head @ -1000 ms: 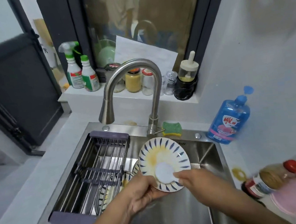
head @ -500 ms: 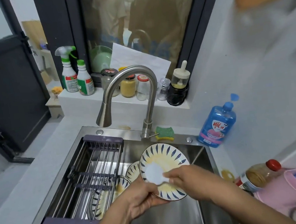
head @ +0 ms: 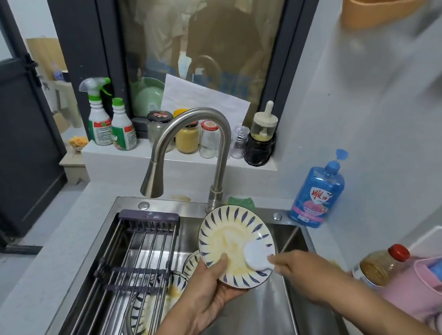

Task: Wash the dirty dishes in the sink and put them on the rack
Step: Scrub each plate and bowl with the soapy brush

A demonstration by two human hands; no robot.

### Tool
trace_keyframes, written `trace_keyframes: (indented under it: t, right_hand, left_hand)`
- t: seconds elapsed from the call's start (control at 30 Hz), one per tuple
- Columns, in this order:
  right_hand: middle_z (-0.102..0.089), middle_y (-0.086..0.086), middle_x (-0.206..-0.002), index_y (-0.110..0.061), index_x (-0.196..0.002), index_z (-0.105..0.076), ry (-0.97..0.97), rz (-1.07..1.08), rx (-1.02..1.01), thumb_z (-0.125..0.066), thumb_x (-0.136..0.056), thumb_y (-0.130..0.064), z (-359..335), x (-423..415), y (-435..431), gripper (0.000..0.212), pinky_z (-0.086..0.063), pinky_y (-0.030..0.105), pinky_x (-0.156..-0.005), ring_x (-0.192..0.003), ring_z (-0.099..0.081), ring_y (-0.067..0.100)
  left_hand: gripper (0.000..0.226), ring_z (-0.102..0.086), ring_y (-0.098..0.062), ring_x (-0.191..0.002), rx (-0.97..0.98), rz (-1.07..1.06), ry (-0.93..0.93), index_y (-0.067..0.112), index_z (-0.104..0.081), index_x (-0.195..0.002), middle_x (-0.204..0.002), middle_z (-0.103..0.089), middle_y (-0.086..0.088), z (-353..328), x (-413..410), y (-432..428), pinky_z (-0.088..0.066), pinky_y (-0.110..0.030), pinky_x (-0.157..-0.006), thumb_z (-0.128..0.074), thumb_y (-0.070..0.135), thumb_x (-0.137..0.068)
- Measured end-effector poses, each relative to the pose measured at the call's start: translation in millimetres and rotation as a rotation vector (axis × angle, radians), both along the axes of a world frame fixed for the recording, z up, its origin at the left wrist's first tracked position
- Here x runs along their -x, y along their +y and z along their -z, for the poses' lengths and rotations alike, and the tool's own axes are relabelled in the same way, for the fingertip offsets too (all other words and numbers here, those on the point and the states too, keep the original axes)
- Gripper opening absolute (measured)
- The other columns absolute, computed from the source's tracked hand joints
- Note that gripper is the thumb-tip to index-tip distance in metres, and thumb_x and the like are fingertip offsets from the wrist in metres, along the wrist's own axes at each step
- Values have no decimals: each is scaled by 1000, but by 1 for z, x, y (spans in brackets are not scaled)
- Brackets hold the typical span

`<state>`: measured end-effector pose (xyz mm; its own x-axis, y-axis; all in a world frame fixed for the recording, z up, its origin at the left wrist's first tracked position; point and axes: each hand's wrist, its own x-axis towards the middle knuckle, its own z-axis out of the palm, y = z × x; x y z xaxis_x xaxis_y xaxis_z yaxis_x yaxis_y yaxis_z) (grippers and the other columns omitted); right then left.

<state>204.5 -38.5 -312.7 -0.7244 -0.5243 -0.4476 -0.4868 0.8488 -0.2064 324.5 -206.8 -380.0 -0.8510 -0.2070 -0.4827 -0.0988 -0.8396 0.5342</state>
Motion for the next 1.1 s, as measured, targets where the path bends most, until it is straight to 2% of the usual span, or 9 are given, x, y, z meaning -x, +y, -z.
trace_keyframes:
  t: [0.2,0.3,0.4,0.63,0.7,0.77,0.87,1.03,1.1]
  right_hand:
    - [-55,-8,-148,-37,-140,-58,-101,-81,105,-51,-105,-39,11,-26,-9,36,-37,23,-107,-134,-51,16]
    - [-60,-3,-140,-37,-137,-56,27,-58,-31,-42,-106,-41,3,-10,7,35,-47,34,-100,-123,-59,22]
    - [-60,-2,-139,-45,-144,-46,136,9,-89,-34,-106,-42,-4,5,12,40,-50,37,-97,-120,-60,24]
    - [-60,-10,-141,-45,-144,-52,44,32,309,-46,-106,-43,11,-1,-26,38,-43,29,-99,-129,-56,19]
    - [-64,-18,-128,-40,-140,-59,-148,24,418,-51,-105,-40,19,-9,-33,36,-46,24,-97,-118,-60,10]
    - [-69,-14,-94,-38,-135,-64,-346,29,478,-54,-105,-36,23,-13,-31,32,-49,25,-72,-81,-63,11]
    - [-48,0,-61,-49,-124,-67,-530,51,416,-54,-102,-38,23,-6,-19,27,-29,29,-52,-57,-40,20]
    - [-46,-5,-59,-53,-125,-64,-586,-83,234,-53,-101,-44,1,4,-8,28,-31,28,-50,-53,-38,15]
    - [-50,-2,-64,-52,-129,-63,-536,-114,126,-54,-102,-44,-11,8,-7,29,-35,24,-46,-51,-41,14]
  left_hand:
    - [52,-72,-42,-103,65,1,-46,9,-49,-138,-118,-72,-22,0,3,3,-62,-52,-71,-40,48,-105]
    - [31,-74,-38,-100,94,-5,-28,13,-49,-138,-119,-73,-18,4,0,3,-61,-56,-72,-47,19,-108]
    - [58,-73,-40,-102,157,74,-15,15,-48,-138,-121,-71,-17,4,0,11,-58,-64,-76,-41,-19,-91]
    - [65,-69,-47,-108,109,261,68,8,-51,-135,-122,-71,-22,9,-4,21,-51,-71,-89,-30,-28,-85]
    - [65,-67,-48,-110,76,276,90,6,-51,-137,-123,-69,-26,10,-7,17,-53,-68,-88,-30,-29,-86]
    - [64,-66,-49,-111,75,288,94,5,-52,-135,-122,-68,-29,12,-10,13,-51,-68,-91,-33,-31,-85]
    - [61,-64,-52,-114,79,331,123,1,-53,-134,-123,-66,-33,11,-16,8,-53,-63,-94,-44,-30,-82]
    - [65,-55,-50,-128,-89,289,215,-5,-48,-141,-137,-57,-33,9,-17,4,-43,-64,-107,-77,0,-83]
    - [53,-58,-48,-126,-114,237,140,-2,-51,-138,-135,-61,-30,5,-12,2,-40,-67,-108,-63,30,-98]
